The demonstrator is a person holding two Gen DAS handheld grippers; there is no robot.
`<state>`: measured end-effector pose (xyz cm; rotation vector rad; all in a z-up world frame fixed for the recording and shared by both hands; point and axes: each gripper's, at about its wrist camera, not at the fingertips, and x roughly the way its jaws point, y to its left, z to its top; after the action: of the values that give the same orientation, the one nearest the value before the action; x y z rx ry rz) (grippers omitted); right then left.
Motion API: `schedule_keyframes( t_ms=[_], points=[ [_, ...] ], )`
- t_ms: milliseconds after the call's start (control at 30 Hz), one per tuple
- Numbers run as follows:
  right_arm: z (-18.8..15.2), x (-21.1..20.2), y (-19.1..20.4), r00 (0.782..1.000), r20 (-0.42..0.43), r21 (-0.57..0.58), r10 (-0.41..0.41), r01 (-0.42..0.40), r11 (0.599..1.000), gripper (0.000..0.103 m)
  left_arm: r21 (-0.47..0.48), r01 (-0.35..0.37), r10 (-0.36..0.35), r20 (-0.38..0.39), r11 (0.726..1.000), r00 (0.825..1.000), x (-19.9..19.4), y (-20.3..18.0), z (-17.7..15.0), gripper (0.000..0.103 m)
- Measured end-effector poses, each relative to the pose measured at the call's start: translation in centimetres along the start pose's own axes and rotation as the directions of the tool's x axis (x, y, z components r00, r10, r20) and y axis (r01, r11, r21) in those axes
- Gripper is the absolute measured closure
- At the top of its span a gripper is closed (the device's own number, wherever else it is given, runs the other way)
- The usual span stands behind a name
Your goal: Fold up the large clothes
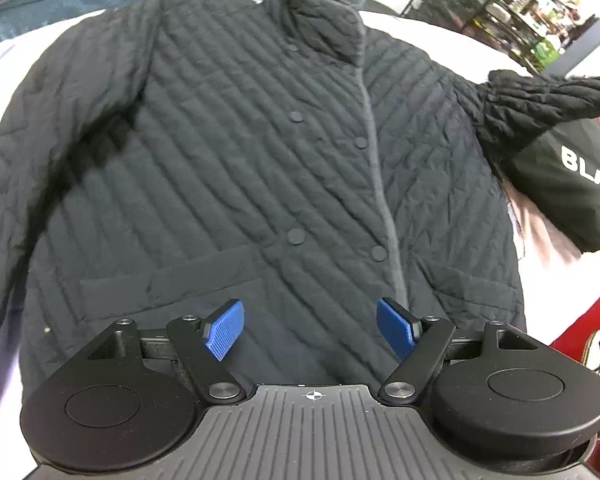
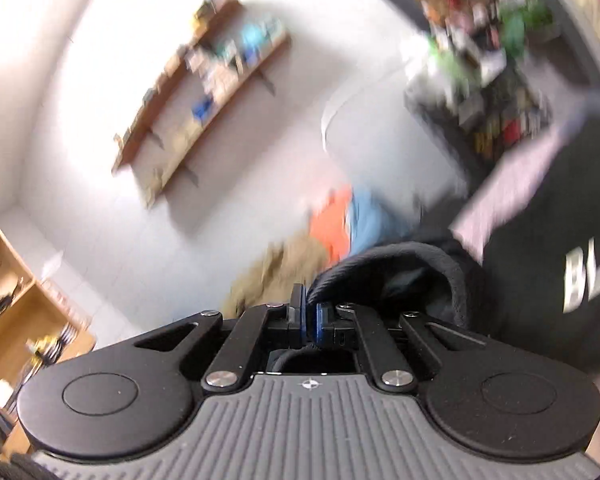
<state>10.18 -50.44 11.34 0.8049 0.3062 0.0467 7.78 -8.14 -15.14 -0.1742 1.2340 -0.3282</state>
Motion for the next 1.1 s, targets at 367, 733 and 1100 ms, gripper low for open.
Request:
schedule_keyframes(
  t_ms=[367, 733, 1100],
  points=[
    [6.7, 1.3, -13.0, 0.932, 0.075, 0.024, -0.355, 0.354, 0.935, 0.098, -0.054, -0.059, 0.058, -0.015, 0.997, 0.998, 0.9, -0.7, 1.2, 0.0],
    [4.0, 4.0, -18.3, 0.925, -0.03, 0.099, -0.379, 0.38, 0.92, 0.098, -0.058, -0.103, 0.102, -0.03, 0.993, 0.994, 1.5, -2.9, 2.2, 0.0],
    [-0.1, 14.8, -6.9, 0.963, -0.243, -0.102, -0.119, 0.097, 0.99, 0.098, -0.099, -0.095, 0.093, -0.026, 0.99, 0.995, 0.6, -0.9, 1.1, 0.0]
  ],
)
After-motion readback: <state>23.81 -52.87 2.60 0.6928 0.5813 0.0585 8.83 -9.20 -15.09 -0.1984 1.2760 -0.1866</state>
